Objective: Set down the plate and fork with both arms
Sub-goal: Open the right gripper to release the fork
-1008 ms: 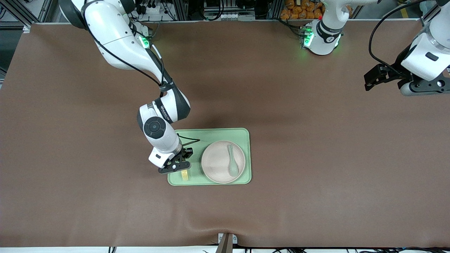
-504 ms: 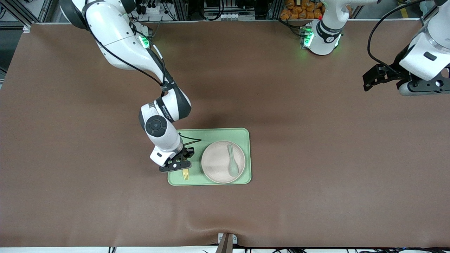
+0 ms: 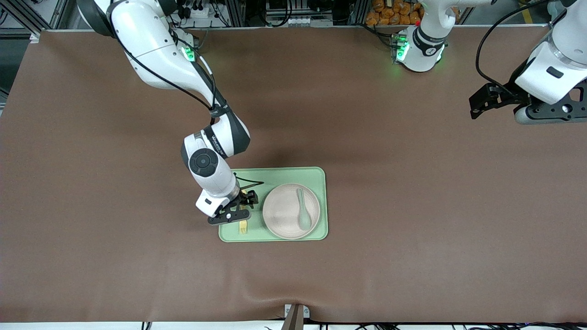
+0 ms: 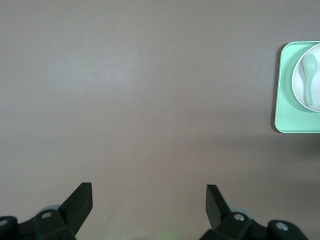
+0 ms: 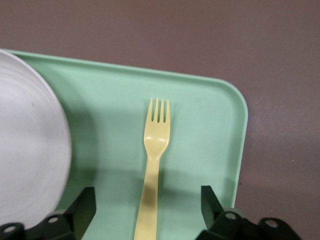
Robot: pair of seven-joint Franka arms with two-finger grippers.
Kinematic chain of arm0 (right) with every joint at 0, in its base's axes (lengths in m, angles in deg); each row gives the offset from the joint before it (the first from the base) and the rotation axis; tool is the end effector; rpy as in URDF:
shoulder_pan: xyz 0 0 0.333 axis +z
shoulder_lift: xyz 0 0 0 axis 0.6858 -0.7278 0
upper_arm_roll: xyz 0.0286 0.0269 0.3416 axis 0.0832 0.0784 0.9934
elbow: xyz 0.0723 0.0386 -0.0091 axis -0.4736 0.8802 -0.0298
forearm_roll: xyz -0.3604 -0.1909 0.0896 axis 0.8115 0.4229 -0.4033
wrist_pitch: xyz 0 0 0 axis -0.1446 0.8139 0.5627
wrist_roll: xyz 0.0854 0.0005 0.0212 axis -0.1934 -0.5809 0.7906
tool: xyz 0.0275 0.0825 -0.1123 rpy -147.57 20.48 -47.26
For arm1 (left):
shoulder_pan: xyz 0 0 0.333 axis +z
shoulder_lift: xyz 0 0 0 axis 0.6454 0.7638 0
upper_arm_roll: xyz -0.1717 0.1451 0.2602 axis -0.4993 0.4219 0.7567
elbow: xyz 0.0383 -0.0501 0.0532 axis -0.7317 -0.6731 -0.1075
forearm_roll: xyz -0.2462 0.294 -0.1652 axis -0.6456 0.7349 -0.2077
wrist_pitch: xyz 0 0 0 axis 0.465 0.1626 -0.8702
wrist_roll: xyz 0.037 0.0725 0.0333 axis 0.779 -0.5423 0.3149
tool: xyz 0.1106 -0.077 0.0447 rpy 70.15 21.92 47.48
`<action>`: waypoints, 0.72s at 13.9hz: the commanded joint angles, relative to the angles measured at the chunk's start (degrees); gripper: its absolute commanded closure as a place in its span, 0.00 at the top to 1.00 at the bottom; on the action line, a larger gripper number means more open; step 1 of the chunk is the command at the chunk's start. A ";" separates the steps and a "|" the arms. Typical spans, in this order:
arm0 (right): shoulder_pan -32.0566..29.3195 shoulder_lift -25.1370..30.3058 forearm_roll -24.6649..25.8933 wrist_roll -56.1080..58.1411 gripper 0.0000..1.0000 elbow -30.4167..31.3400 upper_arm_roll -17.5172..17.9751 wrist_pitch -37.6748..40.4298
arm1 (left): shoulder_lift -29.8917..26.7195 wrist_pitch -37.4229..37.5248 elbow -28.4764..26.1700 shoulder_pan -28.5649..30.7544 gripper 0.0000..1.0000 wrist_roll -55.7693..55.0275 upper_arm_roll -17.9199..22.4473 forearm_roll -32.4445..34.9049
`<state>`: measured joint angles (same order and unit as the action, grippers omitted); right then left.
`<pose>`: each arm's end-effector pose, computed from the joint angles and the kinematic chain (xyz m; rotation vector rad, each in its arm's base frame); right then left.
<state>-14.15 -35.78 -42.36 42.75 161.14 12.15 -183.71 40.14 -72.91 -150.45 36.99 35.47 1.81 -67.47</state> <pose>0.6835 0.3436 0.1997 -3.0681 -0.2675 -0.2285 0.5622 -0.1040 0.6309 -3.1101 -0.0111 0.0026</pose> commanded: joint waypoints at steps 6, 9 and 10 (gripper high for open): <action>-9.09 11.03 -0.27 2.58 1.00 -0.17 0.41 11.99 | -0.11 -0.79 -0.46 0.39 1.00 -0.20 -0.17 -0.79; -12.70 14.73 0.26 6.10 1.00 -0.26 0.33 17.27 | -0.11 -0.79 -0.46 0.40 1.00 -0.20 -0.17 -0.88; -14.01 15.79 0.26 7.32 1.00 -0.18 0.33 18.16 | -0.02 -0.79 -0.55 0.31 1.00 -0.20 -0.17 -0.88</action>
<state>-25.61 -22.85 -42.26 47.82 159.81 11.49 -167.55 40.38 -73.05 -150.60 37.18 35.47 1.78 -67.47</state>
